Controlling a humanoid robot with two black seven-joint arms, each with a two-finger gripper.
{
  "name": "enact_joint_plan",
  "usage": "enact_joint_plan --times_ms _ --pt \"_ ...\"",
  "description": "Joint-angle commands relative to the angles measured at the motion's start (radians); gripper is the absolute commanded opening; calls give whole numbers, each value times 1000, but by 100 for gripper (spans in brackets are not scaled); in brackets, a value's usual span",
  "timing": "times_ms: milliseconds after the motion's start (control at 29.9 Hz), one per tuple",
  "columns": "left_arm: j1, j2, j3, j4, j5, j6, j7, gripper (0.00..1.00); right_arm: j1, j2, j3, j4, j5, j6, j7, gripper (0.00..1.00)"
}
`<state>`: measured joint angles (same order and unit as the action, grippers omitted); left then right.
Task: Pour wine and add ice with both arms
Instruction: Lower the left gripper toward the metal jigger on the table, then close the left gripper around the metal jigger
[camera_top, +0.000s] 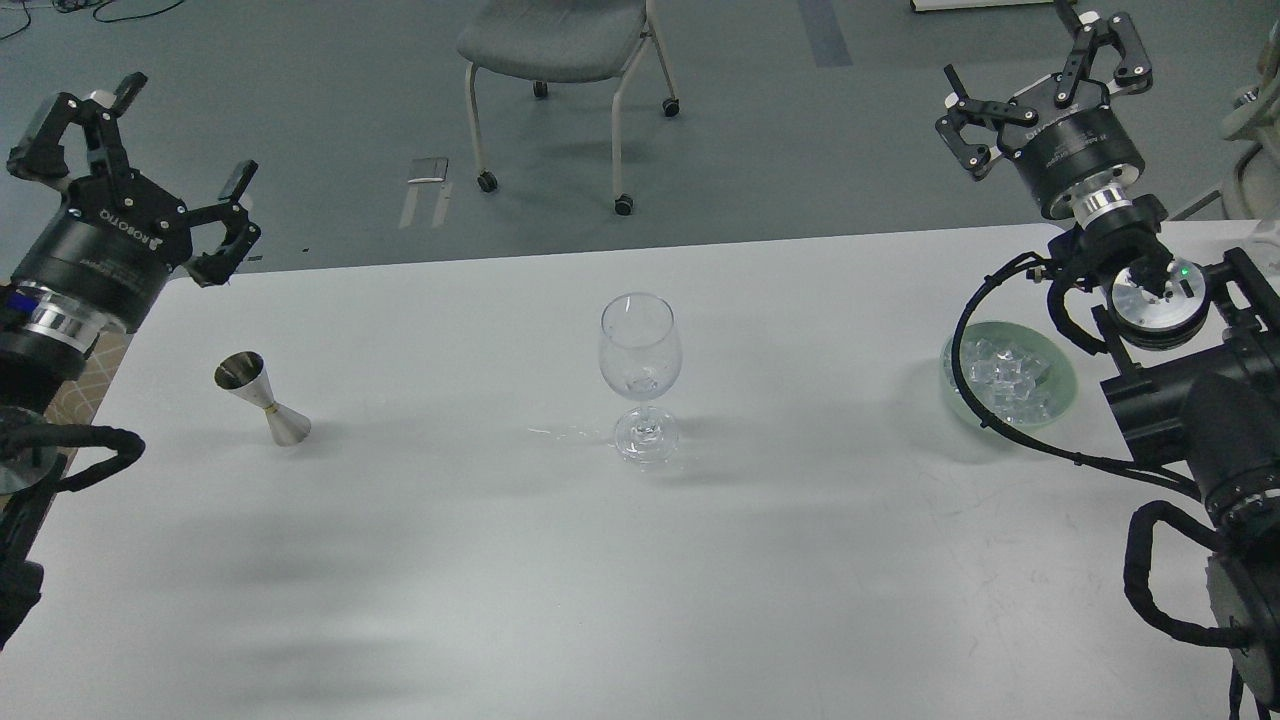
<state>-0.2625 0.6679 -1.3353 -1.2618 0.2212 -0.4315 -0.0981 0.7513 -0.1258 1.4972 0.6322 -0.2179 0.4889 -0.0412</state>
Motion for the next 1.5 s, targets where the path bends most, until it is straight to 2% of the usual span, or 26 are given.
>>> enact_joint_plan --times_ms 0,100,167,234,434,535,601,635,802,869,1036,1169,1236,1270,1370,1403,1470 --pt "146 41 -79 -125 -22 -3 0 96 -21 -2 1 23 0 0 0 100" --pt "256 45 -142 -218 -40 3 0 95 -35 -3 3 27 0 0 0 100" --pt "392 44 -215 -319 -101 14 1 96 -53 -12 3 29 0 0 0 100" --pt "493 33 -266 -365 -131 13 12 96 -69 -15 3 31 0 0 0 100" --pt "673 -62 -295 -399 -218 11 44 96 -87 -15 6 31 0 0 1 100" --pt "707 -102 -289 -399 -244 13 95 96 -87 -15 5 35 0 0 1 100" --pt "712 -166 -288 -395 -246 14 112 95 -89 -15 5 37 0 0 1 100" --pt "712 -213 -285 -392 -244 19 113 95 -92 -15 5 37 0 0 1 100" --pt "715 -290 -285 -367 -241 46 132 95 -96 -24 6 37 0 0 1 100" --pt "717 -317 -285 -366 -255 60 152 83 -101 -35 5 37 0 0 1 100" --pt "706 -506 -306 -308 -246 149 143 82 -124 -37 5 55 -1 0 1 100" --pt "700 -527 -306 -306 -244 148 146 82 -133 -37 5 70 -1 0 1 100" --pt "698 -530 -306 -309 -246 152 161 81 -136 -35 6 73 -1 0 0 100" --pt "695 -525 -305 -309 -258 155 175 81 -136 -35 6 73 -1 0 1 100" --pt "675 -530 -311 -309 -272 177 251 81 -138 -35 6 73 -1 0 1 100" --pt "668 -533 -312 -309 -290 200 294 81 -139 -35 6 73 -1 0 1 100" --pt "654 -533 -315 -307 -330 233 319 81 -145 -35 6 73 -1 0 1 100"
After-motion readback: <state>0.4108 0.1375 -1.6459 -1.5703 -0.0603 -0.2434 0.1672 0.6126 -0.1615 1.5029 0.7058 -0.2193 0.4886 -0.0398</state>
